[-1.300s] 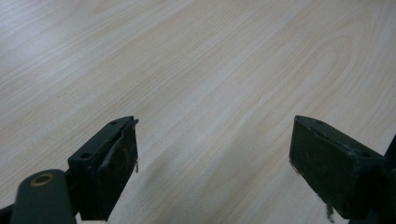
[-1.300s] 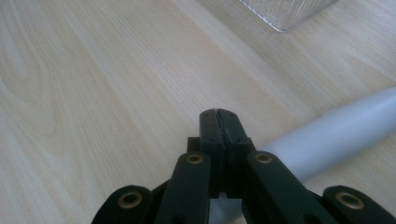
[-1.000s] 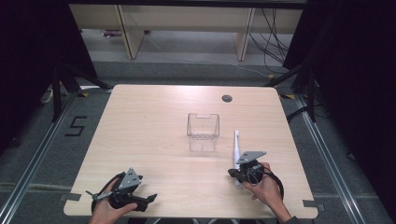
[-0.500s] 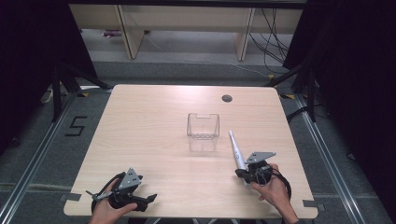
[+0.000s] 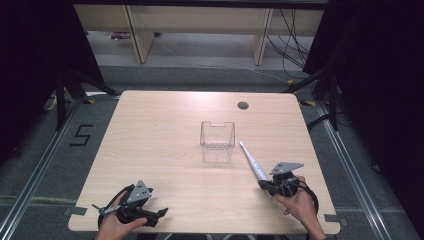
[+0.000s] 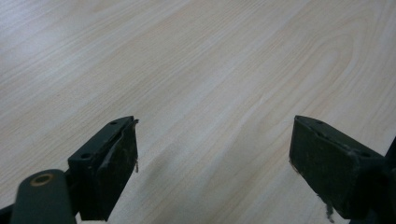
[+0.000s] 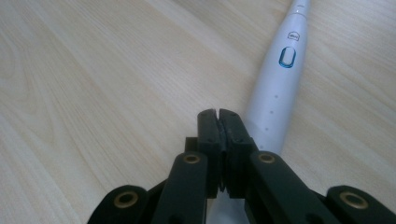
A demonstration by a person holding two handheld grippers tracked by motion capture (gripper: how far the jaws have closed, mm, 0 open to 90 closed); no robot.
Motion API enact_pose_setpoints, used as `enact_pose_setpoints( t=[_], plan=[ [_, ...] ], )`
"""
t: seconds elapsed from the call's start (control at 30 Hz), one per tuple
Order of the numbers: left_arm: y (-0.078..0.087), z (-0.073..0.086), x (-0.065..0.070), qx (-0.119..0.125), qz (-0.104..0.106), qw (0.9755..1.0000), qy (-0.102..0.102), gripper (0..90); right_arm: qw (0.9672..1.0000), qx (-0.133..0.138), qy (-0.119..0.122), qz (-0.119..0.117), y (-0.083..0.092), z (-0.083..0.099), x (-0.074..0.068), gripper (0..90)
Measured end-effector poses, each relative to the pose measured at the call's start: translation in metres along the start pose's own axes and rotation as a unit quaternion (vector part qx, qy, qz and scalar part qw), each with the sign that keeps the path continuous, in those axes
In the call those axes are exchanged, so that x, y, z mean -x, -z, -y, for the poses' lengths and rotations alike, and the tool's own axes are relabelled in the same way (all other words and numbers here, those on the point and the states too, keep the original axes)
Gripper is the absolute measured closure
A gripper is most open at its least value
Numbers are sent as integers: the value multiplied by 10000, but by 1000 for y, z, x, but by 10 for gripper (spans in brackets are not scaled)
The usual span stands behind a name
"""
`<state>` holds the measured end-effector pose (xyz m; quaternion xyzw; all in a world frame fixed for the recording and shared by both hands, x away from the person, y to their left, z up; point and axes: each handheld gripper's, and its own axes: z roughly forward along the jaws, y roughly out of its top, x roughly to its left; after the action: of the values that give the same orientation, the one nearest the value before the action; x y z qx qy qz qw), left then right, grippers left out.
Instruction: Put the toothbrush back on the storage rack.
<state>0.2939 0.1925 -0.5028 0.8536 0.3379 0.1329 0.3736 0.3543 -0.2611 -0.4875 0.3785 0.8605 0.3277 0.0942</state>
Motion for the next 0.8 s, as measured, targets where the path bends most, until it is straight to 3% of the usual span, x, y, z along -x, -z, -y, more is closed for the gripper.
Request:
enact_pose_setpoints(
  t=[0.03, 0.07, 0.1, 0.17, 0.2, 0.3, 0.37, 0.4, 0.43, 0.57, 0.6, 0.67, 0.77, 0.8],
  plan=[
    [0, 0, 0, -5, 0, 10000, -6, 147, 9999, 94, -25, 31, -2, 1, 0, 880],
    [0, 0, 0, -6, 2, 10000, -8, 147, 10000, 2, 12, 64, 0, 1, 1, 880],
    [0, 0, 0, -3, 0, 10000, 5, 147, 9997, -10, -255, 13, 1, 2, -2, 880],
    [0, 0, 0, -5, 0, 10000, 0, 147, 10000, 26, -12, 37, 2, 2, 3, 880],
    [0, 0, 0, -7, 1, 10000, -5, 147, 9999, 50, -83, 51, 1, 3, 3, 880],
    [0, 0, 0, -4, 2, 10000, 4, 147, 9997, 192, 124, 76, 1, 4, 7, 880],
    [0, 0, 0, -3, 3, 10000, 0, 147, 9999, 53, -80, 74, 5, 4, 7, 880],
    [0, 0, 0, 14, -2, 10000, 18, 147, 9998, 184, 47, 107, 3, 6, 9, 880],
    [0, 0, 0, -6, 4, 10000, -2, 147, 9998, 117, -97, 107, 5, 6, 9, 880],
    [0, 0, 0, -3, 4, 10000, 1, 147, 9998, 74, -111, 127, 7, 9, 12, 880],
    [0, 0, 0, -4, 4, 10000, -5, 147, 9996, -13, -256, 116, 9, 9, 12, 880],
    [0, 0, 0, -2, 5, 10000, 7, 147, 9997, 3, -113, 195, 10, 11, 16, 880],
    [0, 0, 0, 0, 5, 10000, 8, 147, 9996, 75, -152, 247, 11, 12, 19, 879],
    [0, 0, 0, -1, 7, 10000, 11, 147, 9994, 55, -277, 203, 11, 12, 19, 880]
  ],
)
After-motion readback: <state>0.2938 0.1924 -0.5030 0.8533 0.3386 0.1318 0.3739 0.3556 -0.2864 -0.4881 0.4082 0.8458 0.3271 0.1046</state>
